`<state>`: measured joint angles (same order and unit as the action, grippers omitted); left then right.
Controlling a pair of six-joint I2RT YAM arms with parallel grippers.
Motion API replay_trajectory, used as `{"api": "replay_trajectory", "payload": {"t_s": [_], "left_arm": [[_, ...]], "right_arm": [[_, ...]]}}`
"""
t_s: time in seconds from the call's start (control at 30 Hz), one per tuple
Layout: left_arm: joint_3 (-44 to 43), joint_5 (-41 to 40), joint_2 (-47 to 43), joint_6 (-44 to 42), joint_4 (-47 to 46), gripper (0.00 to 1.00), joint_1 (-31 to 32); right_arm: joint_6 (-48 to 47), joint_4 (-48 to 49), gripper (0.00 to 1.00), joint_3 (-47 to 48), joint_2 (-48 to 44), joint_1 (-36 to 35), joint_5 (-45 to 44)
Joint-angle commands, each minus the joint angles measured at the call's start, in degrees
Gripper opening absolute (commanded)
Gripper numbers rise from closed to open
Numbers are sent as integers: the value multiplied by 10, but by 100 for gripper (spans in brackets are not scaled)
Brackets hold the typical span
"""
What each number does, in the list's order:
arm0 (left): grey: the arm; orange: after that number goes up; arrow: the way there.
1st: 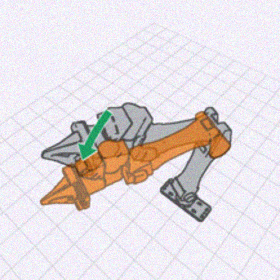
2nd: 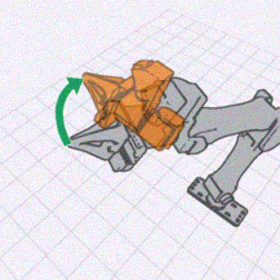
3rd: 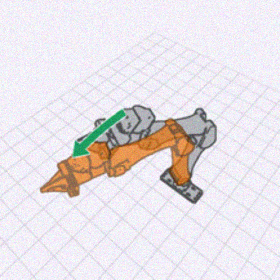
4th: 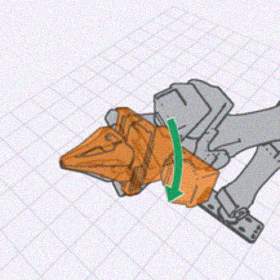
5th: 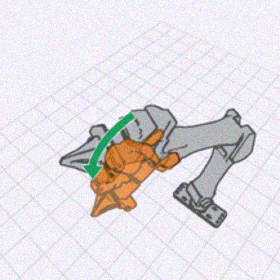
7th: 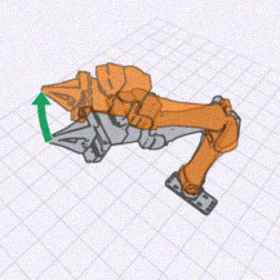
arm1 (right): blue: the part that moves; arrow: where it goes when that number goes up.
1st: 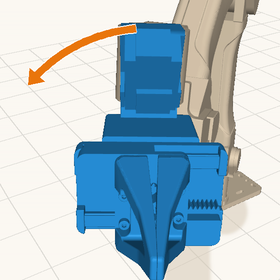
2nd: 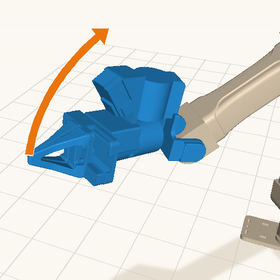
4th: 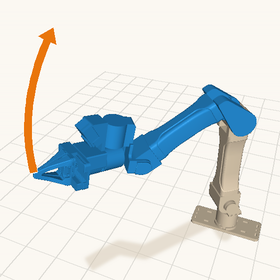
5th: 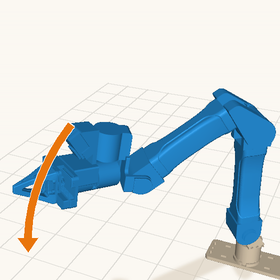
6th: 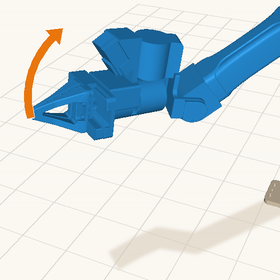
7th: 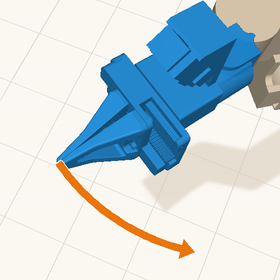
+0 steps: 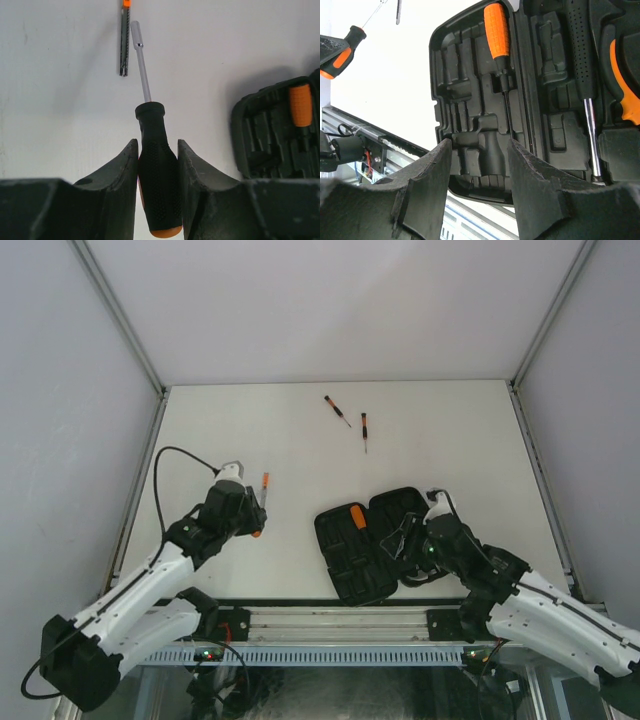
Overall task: Sort the tools into containers
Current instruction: Pick up the screwdriver from the center of the board.
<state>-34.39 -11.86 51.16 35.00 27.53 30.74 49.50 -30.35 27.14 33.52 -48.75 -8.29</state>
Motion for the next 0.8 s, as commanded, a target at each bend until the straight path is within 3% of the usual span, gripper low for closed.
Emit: {"api": "replay_trajectory", "payload": {"t_s": [0.0,0.4,0.77], "left_arm": [[-7,29,-41,-19,-39,14,3],[-1,176,-91,-21,-128,10,7],[2,176,-55,32,-225,9,101]], "right_arm": [[16,10,48,2,-20,3,-17],[76,47,49,1,-52,5,-22],[268,279,56,-52,13,-16,-23]]}}
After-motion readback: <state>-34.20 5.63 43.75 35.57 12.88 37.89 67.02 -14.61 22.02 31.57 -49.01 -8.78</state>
